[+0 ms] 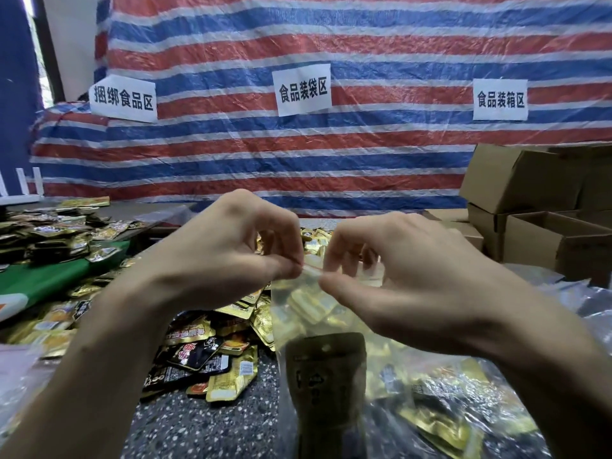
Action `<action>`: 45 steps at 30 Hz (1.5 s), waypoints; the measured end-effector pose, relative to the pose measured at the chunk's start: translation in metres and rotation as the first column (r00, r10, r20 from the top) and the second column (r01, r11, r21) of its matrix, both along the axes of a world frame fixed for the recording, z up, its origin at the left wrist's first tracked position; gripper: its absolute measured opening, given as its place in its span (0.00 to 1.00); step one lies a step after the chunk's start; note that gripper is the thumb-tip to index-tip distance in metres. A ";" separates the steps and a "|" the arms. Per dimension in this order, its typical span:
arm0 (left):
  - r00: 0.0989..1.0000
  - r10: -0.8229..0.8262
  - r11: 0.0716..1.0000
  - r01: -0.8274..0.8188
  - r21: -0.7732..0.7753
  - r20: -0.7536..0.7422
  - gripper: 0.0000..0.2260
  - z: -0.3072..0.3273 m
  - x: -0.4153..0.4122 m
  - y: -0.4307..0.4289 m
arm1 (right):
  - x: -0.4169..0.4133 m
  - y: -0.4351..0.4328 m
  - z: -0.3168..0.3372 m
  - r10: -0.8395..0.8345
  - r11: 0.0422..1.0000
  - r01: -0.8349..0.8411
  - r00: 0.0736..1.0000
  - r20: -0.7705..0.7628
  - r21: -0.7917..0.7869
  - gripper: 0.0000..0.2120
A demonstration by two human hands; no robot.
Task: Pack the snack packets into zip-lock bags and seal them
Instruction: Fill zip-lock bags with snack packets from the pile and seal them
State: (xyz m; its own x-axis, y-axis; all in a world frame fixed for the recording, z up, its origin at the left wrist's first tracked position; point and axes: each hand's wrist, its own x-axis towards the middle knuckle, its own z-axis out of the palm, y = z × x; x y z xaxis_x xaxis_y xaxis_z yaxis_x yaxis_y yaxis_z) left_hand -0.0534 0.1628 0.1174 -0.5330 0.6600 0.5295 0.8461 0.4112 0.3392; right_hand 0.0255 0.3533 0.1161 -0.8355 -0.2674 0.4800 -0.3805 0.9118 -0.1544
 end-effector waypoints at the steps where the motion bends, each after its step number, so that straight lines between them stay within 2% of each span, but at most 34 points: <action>1: 1.000 -0.013 1.000 0.013 0.009 0.000 0.05 0.000 0.000 0.001 | -0.001 0.000 0.000 0.016 1.000 -0.016 1.000 -0.013 -0.004 0.06; 4: 1.000 -0.019 0.999 0.020 0.040 -0.016 0.04 -0.001 -0.002 -0.001 | -0.005 0.003 0.000 0.045 0.998 -0.046 0.999 -0.026 -0.050 0.01; 5: 0.999 -0.039 0.998 0.039 0.044 0.004 0.02 0.000 -0.002 -0.003 | -0.006 0.005 0.001 0.052 0.995 -0.054 0.998 -0.025 -0.079 0.02; 9: 0.988 -0.094 0.995 0.090 0.037 0.123 0.08 0.002 -0.007 -0.018 | -0.009 0.009 0.001 0.056 0.990 -0.057 0.998 -0.013 -0.132 0.03; 15: 0.988 -0.121 0.989 0.111 0.102 0.099 0.08 0.001 -0.010 -0.022 | -0.010 0.008 0.000 0.073 0.985 -0.069 0.997 0.019 -0.156 0.04; 20: 0.962 -0.154 0.988 0.155 0.011 0.227 0.09 0.002 -0.009 -0.022 | -0.012 0.008 0.000 0.090 0.982 -0.087 0.996 0.008 -0.168 0.05; 24: 0.978 -0.148 0.989 0.146 0.022 0.150 0.03 0.001 -0.007 -0.017 | -0.010 0.010 0.001 0.106 0.980 -0.098 0.994 0.037 -0.176 0.04; 31: 0.981 -0.187 0.982 0.186 0.035 0.041 0.04 0.000 -0.001 -0.002 | -0.008 0.003 -0.001 0.175 0.966 -0.171 0.985 0.005 -0.194 0.02; 37: 0.975 -0.210 0.978 0.209 0.014 0.080 0.04 0.000 -0.002 -0.007 | -0.011 0.001 -0.003 0.164 0.964 -0.163 0.986 -0.013 -0.212 0.03; 41: 0.978 -0.166 0.982 0.176 -0.073 0.126 0.07 -0.001 -0.001 -0.004 | -0.009 0.000 -0.002 0.176 0.962 -0.176 0.984 -0.019 -0.207 0.04; 45: 0.976 -0.200 0.979 0.202 -0.010 0.081 0.08 0.000 0.000 -0.006 | -0.011 0.004 0.002 0.261 0.922 -0.230 0.964 0.060 -0.311 0.08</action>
State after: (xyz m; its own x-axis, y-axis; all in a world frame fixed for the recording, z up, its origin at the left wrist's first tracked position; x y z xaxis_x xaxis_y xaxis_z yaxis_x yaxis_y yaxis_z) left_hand -0.0534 0.1570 0.1171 -0.4282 0.7670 0.4778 0.8828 0.2420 0.4026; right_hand 0.0148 0.3576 0.1183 -0.8088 -0.3272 0.4886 -0.5556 0.6974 -0.4527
